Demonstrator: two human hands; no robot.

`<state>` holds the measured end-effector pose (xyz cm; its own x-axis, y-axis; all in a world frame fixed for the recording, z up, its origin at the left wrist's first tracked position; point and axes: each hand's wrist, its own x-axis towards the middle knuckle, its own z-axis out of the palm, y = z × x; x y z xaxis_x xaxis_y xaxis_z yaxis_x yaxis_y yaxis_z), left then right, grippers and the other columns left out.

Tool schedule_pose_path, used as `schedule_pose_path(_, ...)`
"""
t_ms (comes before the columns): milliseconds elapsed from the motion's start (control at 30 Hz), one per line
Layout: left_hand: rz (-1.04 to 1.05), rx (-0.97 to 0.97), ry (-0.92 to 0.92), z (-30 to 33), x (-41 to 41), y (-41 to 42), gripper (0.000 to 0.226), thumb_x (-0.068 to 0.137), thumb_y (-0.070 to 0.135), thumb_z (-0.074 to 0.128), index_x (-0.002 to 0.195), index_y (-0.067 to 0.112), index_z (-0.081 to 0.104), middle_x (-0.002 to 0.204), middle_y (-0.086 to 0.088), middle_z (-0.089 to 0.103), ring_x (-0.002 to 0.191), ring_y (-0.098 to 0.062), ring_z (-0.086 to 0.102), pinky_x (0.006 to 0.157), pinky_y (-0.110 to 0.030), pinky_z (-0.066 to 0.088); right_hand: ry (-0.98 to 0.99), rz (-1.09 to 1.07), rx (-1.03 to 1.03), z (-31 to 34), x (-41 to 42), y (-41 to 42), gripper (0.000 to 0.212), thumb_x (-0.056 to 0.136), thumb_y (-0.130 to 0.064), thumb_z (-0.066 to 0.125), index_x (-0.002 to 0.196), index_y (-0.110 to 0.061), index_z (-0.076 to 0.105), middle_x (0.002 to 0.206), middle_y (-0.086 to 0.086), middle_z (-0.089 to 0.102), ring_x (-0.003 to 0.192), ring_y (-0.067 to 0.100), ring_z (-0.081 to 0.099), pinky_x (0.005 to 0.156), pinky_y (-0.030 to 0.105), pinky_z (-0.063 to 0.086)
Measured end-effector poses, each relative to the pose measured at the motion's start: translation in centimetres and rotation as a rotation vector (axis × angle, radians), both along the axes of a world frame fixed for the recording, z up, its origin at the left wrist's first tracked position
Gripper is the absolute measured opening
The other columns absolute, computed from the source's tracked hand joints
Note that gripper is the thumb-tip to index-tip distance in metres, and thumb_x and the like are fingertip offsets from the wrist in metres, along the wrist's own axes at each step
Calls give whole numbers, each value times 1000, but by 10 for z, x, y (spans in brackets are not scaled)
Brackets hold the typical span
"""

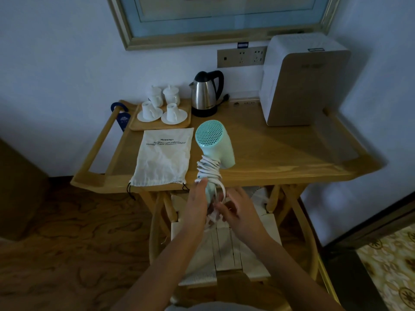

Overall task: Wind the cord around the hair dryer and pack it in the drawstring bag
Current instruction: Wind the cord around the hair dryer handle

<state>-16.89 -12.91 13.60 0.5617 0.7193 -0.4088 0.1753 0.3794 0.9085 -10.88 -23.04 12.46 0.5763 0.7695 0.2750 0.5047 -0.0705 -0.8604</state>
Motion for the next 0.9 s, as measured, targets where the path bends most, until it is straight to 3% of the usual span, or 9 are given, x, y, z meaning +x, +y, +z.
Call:
schedule_pose_path(67,-29,155,9,0,-4,-2,17,88,54,42,89,43,54,90,8,63,75,-5,66,62,-26,51,40,4,2,-7,-4,0,26,90,-35,51,105,-15,54,104,0,46,83,9,57,71,23,53)
schedule_pose_path(133,-45,323,23,2,-7,-6,11,88,51,44,88,43,52,86,14,60,72,4,63,61,-24,51,132,31,1,-13,-7,-1,21,90,-26,54,110,-17,52,104,-1,48,82,3,57,69,17,50)
schedule_pose_path(267,-119,540,29,3,-8,-15,32,79,55,48,98,30,49,87,7,65,75,-12,67,65,-42,58,441,146,128,-16,-13,-5,26,89,-9,54,107,-28,49,94,3,60,74,11,61,62,28,53)
schedule_pose_path(333,-156,589,32,3,-8,-19,37,75,61,46,97,32,48,89,7,65,75,-9,67,63,-37,59,484,115,175,-17,-17,-6,32,89,-7,53,110,-30,47,98,8,61,79,23,64,65,40,54)
schedule_pose_path(400,-186,605,32,3,-7,-21,36,72,65,45,94,37,47,88,9,64,73,-4,66,56,-31,58,500,38,224,-19,-20,-6,35,89,-3,53,111,-31,49,99,6,65,84,28,66,67,46,55)
schedule_pose_path(500,-200,622,6,4,-5,-22,28,72,65,46,87,41,46,84,10,65,68,-2,66,48,-21,52,531,-33,277,-19,-20,-3,33,90,-1,51,111,-26,52,96,10,66,80,27,66,63,44,56)
schedule_pose_path(700,-89,480,-63,2,-2,-22,13,86,45,51,92,34,52,83,9,66,69,-1,66,52,-15,49,545,-19,198,-14,-11,-5,14,90,-12,55,95,-24,58,83,20,63,64,22,61,48,26,48)
schedule_pose_path(800,-61,429,-87,-1,-4,-21,9,89,37,52,94,30,53,80,15,68,69,1,66,52,-14,49,602,98,172,-15,-12,-8,6,89,-15,54,91,-16,60,81,12,63,65,18,62,51,24,49)
schedule_pose_path(900,-30,406,-100,-3,-6,-19,3,89,34,53,91,33,55,76,22,67,70,4,64,53,-10,47,635,253,92,-14,-12,-11,9,91,-13,53,100,-12,53,86,-2,61,73,12,60,58,27,50)
